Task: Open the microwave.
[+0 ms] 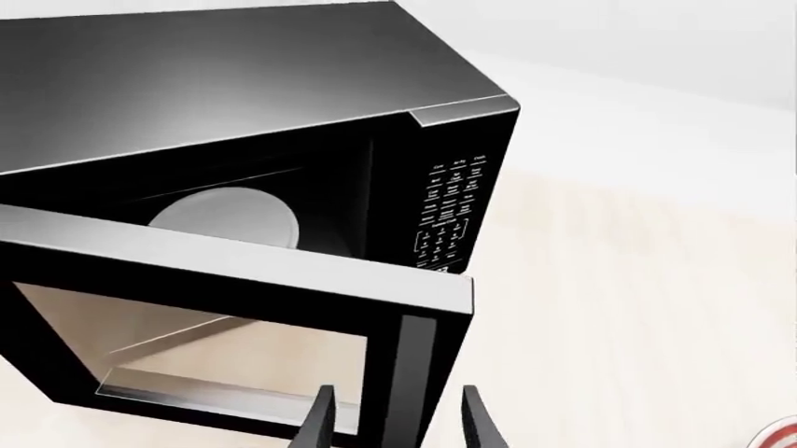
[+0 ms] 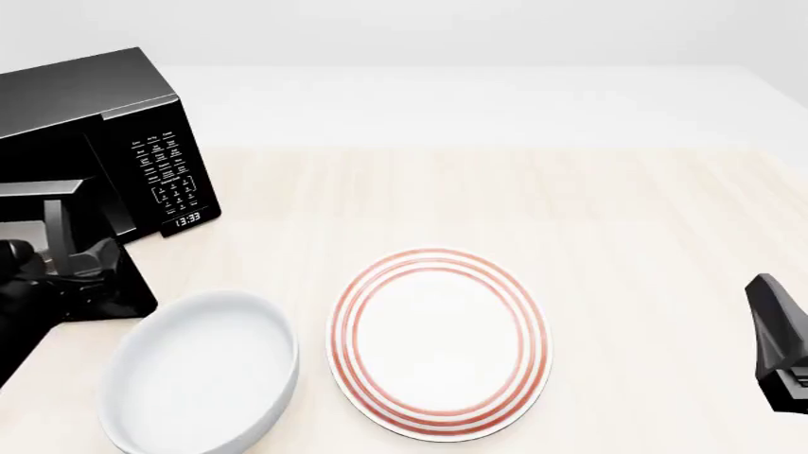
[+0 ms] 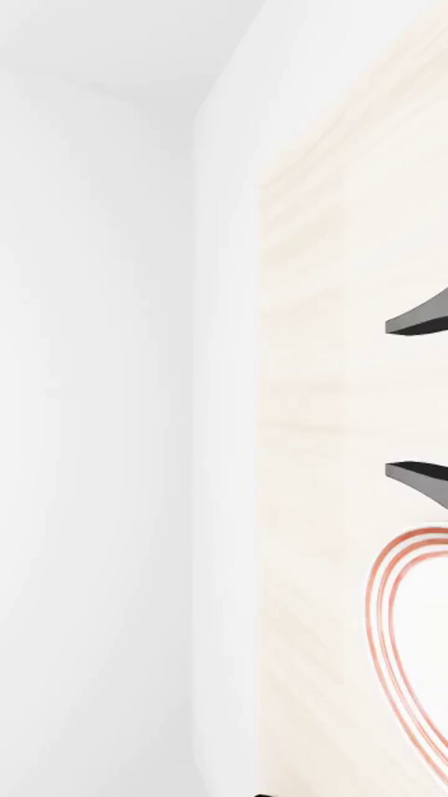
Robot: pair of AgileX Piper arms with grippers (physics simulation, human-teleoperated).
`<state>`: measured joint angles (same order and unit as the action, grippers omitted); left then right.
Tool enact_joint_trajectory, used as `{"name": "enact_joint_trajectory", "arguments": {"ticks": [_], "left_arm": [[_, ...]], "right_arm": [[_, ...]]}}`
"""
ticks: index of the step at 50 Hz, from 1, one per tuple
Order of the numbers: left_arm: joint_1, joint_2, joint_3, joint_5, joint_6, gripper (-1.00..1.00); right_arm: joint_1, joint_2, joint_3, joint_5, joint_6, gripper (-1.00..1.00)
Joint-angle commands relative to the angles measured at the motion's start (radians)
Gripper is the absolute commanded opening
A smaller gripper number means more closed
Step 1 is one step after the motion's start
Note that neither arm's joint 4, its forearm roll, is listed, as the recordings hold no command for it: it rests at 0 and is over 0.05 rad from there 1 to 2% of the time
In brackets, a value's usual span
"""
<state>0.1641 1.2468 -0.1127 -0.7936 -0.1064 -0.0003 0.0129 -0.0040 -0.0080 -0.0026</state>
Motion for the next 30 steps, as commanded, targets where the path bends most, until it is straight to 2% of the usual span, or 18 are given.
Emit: {"name": "enact_joint_trajectory", "arguments": {"ticks": [1, 7, 30], "left_arm": [[0.0, -0.031, -0.005, 0.027, -0.007, 1.0], [-0.023, -0.094, -0.008, 0.086, 0.006, 1.0], [-0.01, -0.368, -0.027, 0.351, 0.06, 1.0]], "right_arm": [[0.0, 0.0, 0.0, 0.0, 0.0, 1.0], [0.0, 0.0, 0.0, 0.0, 0.0, 1.0], [0.0, 0.0, 0.0, 0.0, 0.0, 1.0]]}}
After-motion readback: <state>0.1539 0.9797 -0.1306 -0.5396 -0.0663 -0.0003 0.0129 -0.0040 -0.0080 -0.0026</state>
